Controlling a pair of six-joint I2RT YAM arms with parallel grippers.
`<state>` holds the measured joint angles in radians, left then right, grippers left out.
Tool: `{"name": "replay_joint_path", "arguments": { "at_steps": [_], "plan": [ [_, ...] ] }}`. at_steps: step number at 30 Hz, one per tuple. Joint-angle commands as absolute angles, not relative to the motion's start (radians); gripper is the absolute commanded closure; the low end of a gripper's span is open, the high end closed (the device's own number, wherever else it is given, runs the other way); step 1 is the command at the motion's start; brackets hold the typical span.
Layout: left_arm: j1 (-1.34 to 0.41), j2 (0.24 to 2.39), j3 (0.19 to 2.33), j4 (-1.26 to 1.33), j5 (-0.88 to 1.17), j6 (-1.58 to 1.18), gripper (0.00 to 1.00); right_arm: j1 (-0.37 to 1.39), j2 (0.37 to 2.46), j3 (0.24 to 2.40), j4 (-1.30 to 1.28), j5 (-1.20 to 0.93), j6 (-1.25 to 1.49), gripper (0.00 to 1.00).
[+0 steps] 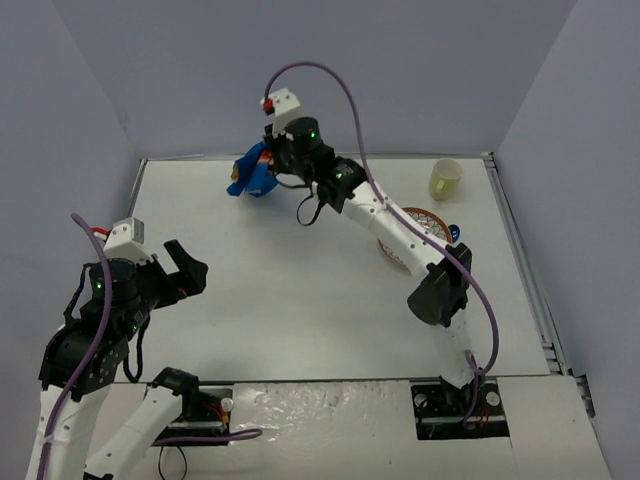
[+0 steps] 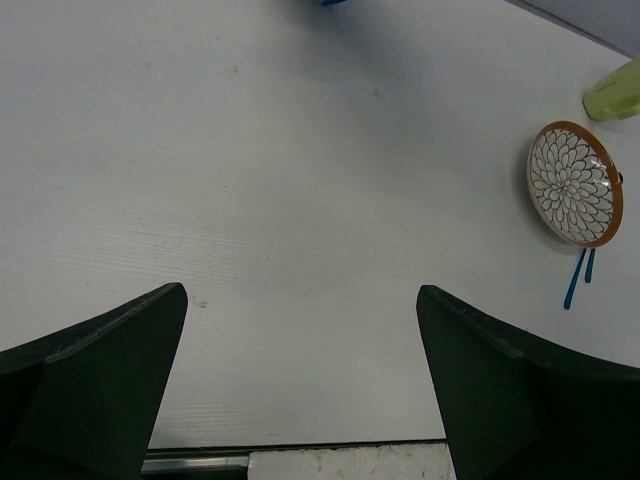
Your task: Set the dinner table for one person
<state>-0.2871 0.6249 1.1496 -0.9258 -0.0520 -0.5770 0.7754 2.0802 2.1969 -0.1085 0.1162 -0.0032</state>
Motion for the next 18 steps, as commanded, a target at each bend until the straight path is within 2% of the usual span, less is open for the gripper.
{"name": "replay_joint_path", "arguments": {
  "at_steps": [1,2,3,4,8,11,18],
  "plan": [
    [-0.292,0.657,1.218,-0.953,-0.100,-0.639,0.03,0.882,1.861,1.873,0.274,0.188,0.032,1.00],
    [-0.293,0.654,1.214,-0.962,-0.100,-0.649,0.03,0.903,1.812,1.655,0.344,0.231,0.044,1.00],
    [-0.292,0.649,1.204,-0.968,-0.100,-0.660,0.03,0.921,1.757,1.526,0.399,0.300,0.079,1.00],
    [-0.291,0.642,1.193,-0.974,-0.100,-0.672,0.03,0.937,1.702,1.412,0.450,0.370,0.117,1.00],
    [-0.292,0.595,1.085,-0.980,-0.079,-0.754,0.03,0.997,1.620,1.031,0.476,0.418,0.251,0.95],
    [-0.293,0.564,0.980,-0.968,-0.057,-0.798,0.03,1.017,1.607,0.911,0.419,0.365,0.324,0.83],
    [-0.292,0.521,0.779,-0.909,0.000,-0.910,0.03,1.025,1.443,0.884,0.259,0.181,0.229,0.29]
  ]
}}
